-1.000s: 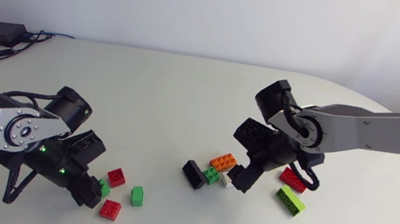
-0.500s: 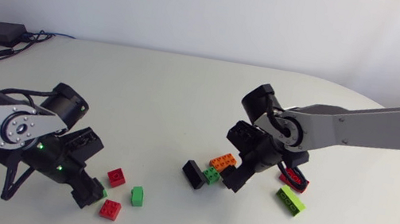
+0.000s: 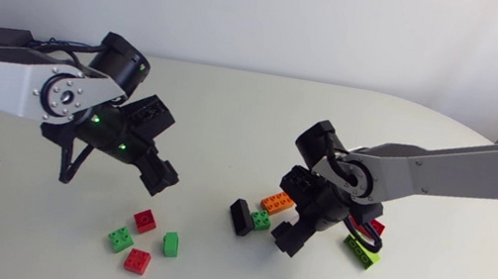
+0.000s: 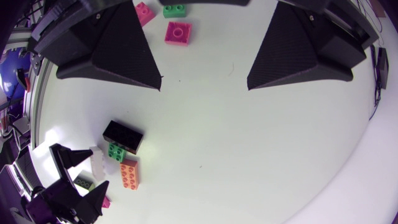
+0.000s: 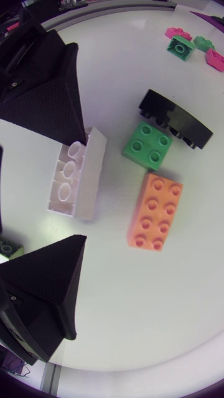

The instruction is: Sort duplo bricks by size, large to the right and small to the left

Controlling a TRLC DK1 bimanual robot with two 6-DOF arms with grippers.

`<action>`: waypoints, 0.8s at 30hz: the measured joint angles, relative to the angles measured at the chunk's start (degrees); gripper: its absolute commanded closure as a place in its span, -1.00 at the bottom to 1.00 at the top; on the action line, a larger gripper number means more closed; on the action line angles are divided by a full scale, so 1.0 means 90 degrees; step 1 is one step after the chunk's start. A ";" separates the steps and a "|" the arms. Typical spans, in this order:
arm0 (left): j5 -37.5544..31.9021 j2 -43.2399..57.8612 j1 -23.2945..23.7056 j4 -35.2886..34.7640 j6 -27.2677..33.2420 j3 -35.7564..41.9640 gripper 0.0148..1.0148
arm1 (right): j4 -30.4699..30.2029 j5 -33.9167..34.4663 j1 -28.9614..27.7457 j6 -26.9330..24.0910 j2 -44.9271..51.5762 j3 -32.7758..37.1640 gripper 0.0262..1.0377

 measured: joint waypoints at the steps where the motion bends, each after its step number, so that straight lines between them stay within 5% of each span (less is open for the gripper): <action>1: 0.0000 0.0175 -0.0024 0.0102 0.0053 0.0092 -0.89 | 0.0012 -0.0036 0.0005 0.0015 -0.0051 -0.0090 -0.92; 9: 0.0109 0.1248 -0.0342 0.0588 0.0240 0.0454 -0.89 | 0.0024 -0.0189 0.0005 0.0034 -0.0323 -0.0389 -0.77; 17: 0.0556 0.1588 -0.0748 0.0597 0.0240 0.0874 -0.89 | 0.0024 -0.0350 0.0131 0.0036 -0.0364 -0.0401 0.39; 24: 0.0600 0.1739 -0.1069 0.0658 0.0240 0.1098 -0.89 | -0.0112 -0.0372 0.0129 0.0036 -0.0981 -0.0578 0.40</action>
